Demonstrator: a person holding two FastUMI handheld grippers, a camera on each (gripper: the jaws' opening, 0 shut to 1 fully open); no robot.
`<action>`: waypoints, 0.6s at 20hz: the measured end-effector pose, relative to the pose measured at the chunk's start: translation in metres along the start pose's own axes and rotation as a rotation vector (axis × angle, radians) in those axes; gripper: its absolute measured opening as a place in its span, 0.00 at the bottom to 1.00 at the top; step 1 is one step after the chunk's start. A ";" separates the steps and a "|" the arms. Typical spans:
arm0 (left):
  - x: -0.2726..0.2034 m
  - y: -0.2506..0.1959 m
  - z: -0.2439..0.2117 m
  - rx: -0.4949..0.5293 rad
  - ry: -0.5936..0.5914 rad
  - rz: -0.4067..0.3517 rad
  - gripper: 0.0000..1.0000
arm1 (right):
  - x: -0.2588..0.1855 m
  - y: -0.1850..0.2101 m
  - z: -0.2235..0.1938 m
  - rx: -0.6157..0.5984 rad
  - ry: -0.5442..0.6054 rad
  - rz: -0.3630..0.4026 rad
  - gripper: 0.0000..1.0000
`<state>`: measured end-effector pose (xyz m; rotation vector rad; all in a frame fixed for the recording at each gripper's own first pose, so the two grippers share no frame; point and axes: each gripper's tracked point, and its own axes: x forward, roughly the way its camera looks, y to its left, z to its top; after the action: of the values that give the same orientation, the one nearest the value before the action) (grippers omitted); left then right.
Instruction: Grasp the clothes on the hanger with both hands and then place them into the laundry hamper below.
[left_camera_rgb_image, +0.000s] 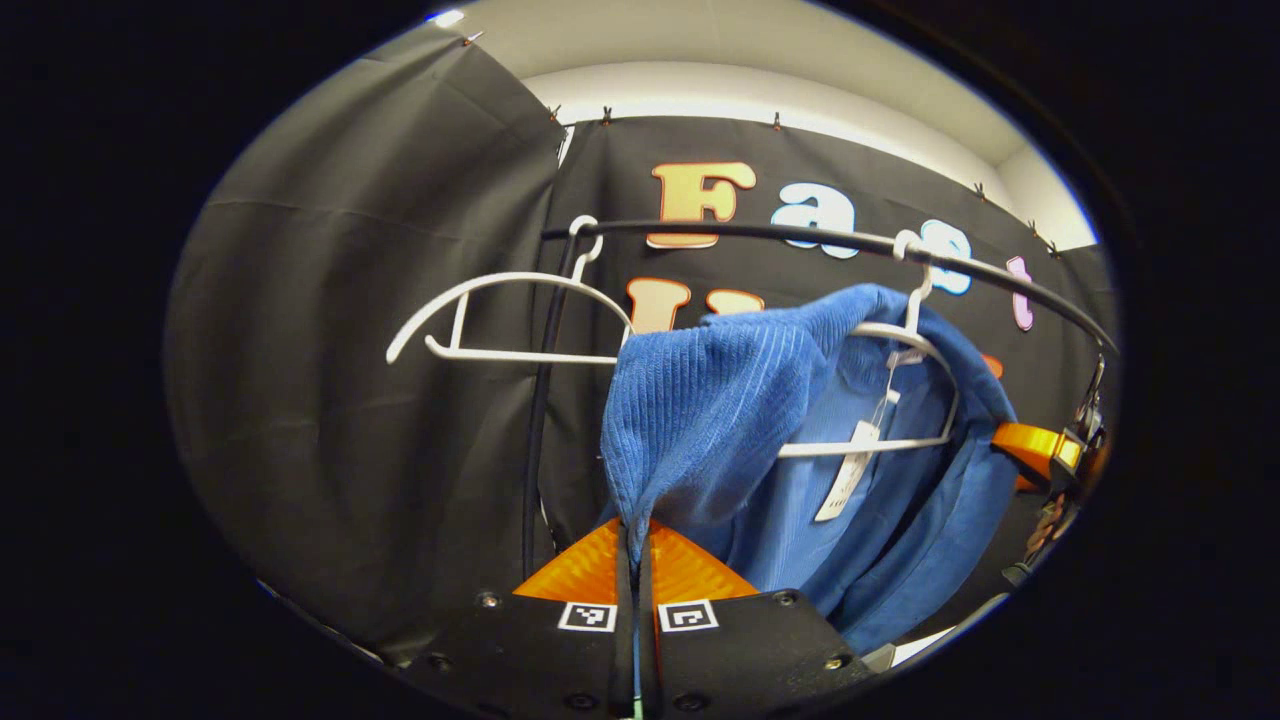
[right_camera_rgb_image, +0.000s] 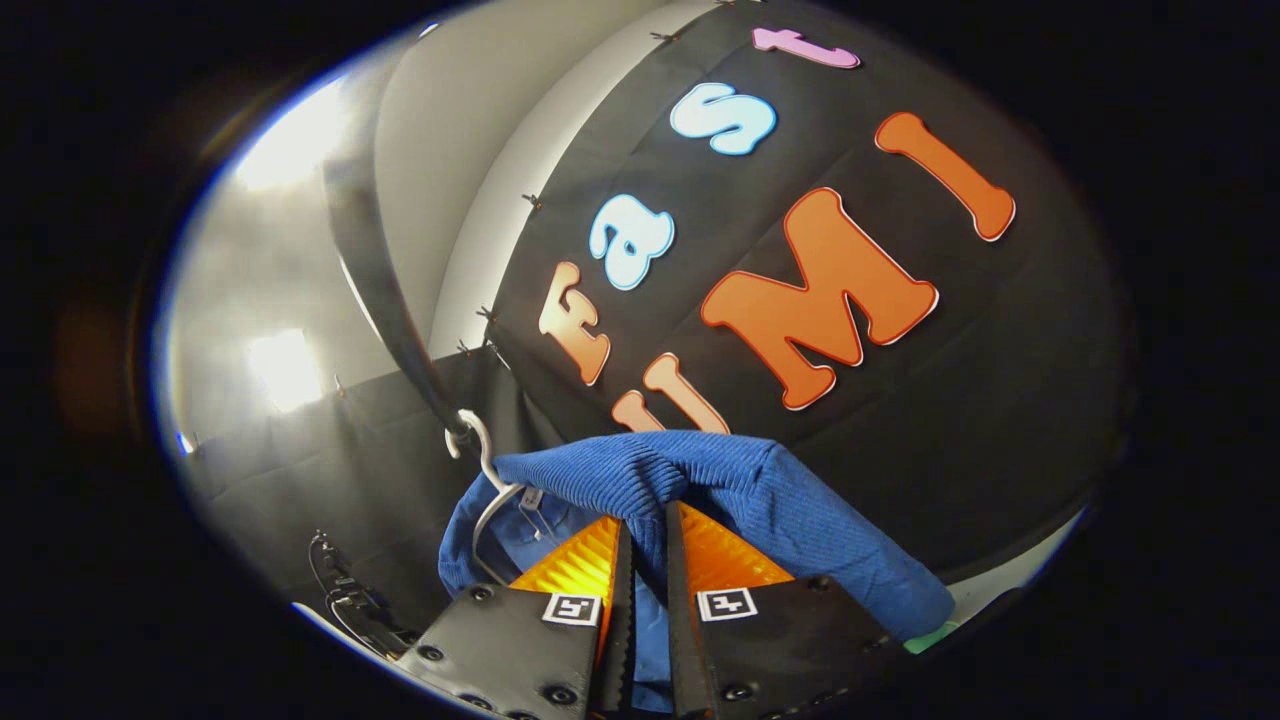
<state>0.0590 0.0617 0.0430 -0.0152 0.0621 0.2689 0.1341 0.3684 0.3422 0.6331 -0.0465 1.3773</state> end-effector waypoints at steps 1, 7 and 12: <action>-0.001 0.007 0.017 0.011 -0.028 -0.005 0.02 | 0.003 -0.002 0.007 -0.005 -0.024 -0.010 0.22; 0.010 0.029 0.078 0.057 -0.118 -0.060 0.02 | 0.019 -0.010 0.025 -0.060 -0.117 -0.072 0.22; 0.033 0.056 0.099 0.073 -0.143 -0.103 0.04 | 0.025 -0.016 0.038 0.020 -0.150 -0.067 0.21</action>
<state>0.0821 0.1264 0.1396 0.0729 -0.0710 0.1645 0.1670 0.3729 0.3773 0.7474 -0.1305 1.2649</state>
